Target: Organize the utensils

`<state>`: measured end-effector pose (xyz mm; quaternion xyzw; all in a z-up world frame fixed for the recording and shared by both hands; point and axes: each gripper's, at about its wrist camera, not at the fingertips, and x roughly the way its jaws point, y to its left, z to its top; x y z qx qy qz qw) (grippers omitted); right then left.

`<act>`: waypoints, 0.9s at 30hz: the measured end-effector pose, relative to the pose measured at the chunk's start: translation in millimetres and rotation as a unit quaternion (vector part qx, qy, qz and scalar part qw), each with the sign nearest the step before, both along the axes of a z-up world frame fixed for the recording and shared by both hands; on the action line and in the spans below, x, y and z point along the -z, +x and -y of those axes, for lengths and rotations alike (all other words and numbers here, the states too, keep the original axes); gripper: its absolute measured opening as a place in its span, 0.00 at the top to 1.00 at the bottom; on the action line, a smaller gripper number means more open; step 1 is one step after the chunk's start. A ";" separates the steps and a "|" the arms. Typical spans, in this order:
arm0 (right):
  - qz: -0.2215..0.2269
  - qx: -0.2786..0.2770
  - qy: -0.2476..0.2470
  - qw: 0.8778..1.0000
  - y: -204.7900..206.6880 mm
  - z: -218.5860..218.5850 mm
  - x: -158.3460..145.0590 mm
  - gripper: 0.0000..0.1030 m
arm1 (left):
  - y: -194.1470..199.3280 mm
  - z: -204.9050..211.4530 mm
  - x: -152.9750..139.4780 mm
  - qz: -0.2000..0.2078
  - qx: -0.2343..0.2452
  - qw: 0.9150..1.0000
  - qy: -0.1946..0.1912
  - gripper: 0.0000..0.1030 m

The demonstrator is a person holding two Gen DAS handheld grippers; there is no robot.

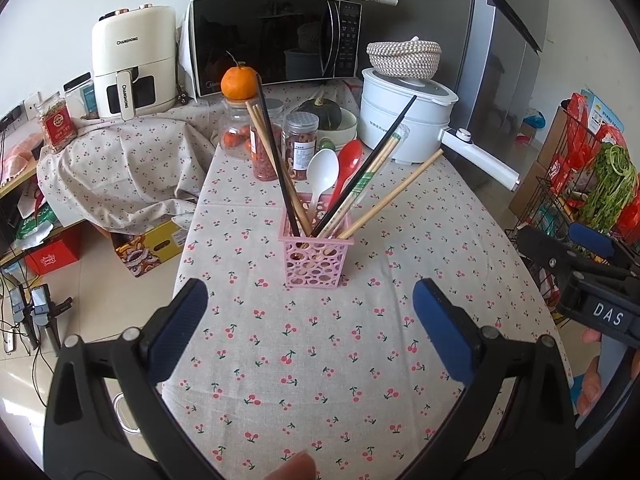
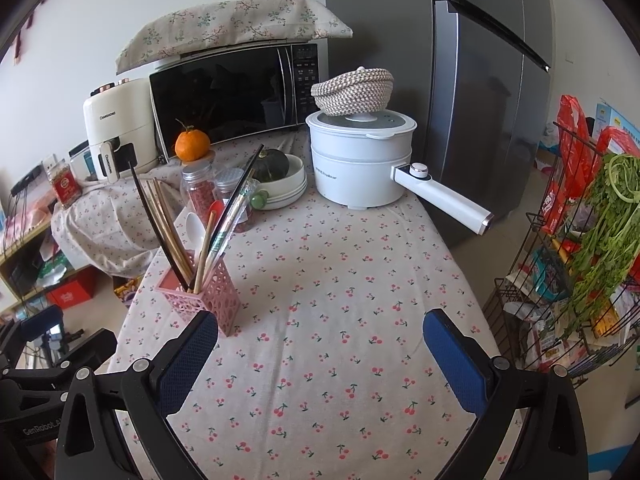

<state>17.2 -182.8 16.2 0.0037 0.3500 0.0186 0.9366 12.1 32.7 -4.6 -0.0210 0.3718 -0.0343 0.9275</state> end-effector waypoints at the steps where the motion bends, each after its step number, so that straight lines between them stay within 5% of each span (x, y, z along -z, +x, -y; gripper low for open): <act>1: 0.000 -0.001 0.000 1.000 0.1 -0.6 0.0 0.00 | -0.1 -0.1 -0.4 0.001 0.000 1.000 0.000 0.01; 27: -0.006 -0.007 -0.001 1.000 4.1 -10.0 3.1 0.00 | -2.6 0.5 -3.9 0.009 -0.004 1.000 0.005 0.01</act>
